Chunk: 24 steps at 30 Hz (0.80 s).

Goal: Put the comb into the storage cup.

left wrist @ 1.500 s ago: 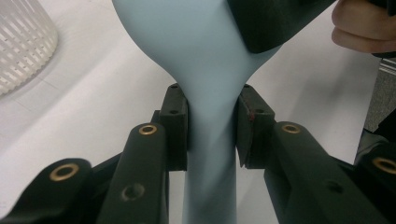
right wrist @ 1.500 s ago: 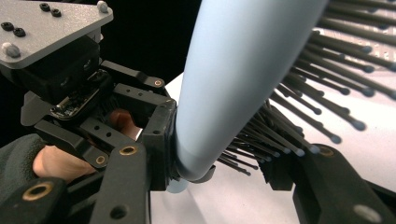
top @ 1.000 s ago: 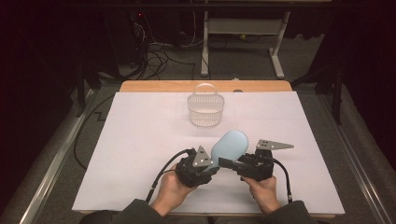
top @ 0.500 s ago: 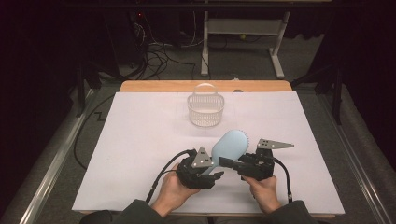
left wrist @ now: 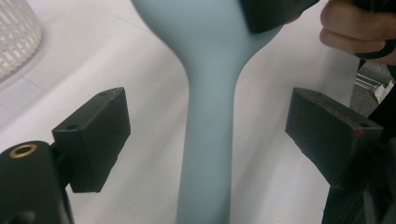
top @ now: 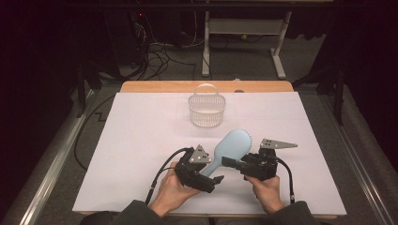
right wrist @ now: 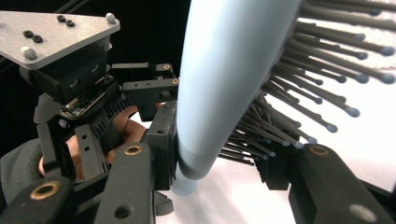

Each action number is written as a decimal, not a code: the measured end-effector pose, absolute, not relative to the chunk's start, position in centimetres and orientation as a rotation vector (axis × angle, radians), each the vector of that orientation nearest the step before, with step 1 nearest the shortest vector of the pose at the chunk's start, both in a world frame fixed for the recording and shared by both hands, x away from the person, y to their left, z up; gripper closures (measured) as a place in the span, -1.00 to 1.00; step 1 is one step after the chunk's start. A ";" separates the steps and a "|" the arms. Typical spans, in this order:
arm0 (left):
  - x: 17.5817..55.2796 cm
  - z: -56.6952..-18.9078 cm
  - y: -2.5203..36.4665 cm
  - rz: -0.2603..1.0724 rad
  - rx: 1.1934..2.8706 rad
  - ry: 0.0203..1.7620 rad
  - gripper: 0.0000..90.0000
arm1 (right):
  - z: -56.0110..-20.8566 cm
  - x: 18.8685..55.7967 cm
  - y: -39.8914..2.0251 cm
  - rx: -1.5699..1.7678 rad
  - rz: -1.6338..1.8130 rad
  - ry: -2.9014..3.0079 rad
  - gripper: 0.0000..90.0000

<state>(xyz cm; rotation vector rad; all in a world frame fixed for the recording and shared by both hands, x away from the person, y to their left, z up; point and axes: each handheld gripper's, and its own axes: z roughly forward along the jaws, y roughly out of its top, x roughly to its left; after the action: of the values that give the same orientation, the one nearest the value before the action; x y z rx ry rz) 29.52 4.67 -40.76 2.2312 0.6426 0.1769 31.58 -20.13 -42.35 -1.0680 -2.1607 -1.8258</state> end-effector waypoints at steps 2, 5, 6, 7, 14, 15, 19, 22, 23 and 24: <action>29.6 -40.8 4.9 0.182 2.232 0.650 -0.73 | -42.3 31.6 -20.2 -1.070 -1.826 -2.165 0.26; 29.7 -40.9 5.4 0.182 2.226 0.675 -0.82 | -42.2 31.6 -20.3 -1.074 -1.823 -2.167 0.26; 29.8 -40.9 5.6 0.181 2.227 0.682 -0.85 | -42.2 31.7 -20.4 -1.076 -1.822 -2.171 0.26; 29.8 -41.0 5.7 0.182 2.224 0.691 -0.88 | -42.2 31.7 -20.4 -1.077 -1.823 -2.171 0.26; 30.1 -41.2 7.2 0.203 2.217 0.737 -0.99 | -41.9 31.8 -20.6 -1.084 -1.826 -2.173 0.26; 30.1 -41.2 7.4 0.204 2.216 0.745 -0.99 | -41.8 31.8 -20.7 -1.082 -1.828 -2.176 0.26; 30.1 -41.3 8.8 0.226 2.209 0.779 -1.00 | -41.7 31.9 -20.9 -1.088 -1.826 -2.187 0.26; 30.1 -41.2 9.9 0.251 2.192 0.808 -1.00 | -41.5 32.0 -21.0 -1.091 -1.820 -2.198 0.26; 30.1 -41.2 10.3 0.255 2.186 0.816 -1.00 | -41.5 32.0 -21.0 -1.094 -1.818 -2.200 0.26; 30.1 -41.2 10.7 0.255 2.178 0.827 -1.00 | -41.4 32.0 -21.0 -1.096 -1.815 -2.203 0.26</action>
<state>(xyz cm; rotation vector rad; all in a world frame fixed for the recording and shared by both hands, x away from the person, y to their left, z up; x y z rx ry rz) 30.06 10.71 -41.18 2.1779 0.8268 0.2551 32.00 -21.02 -41.43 -1.0962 -2.2032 -1.8154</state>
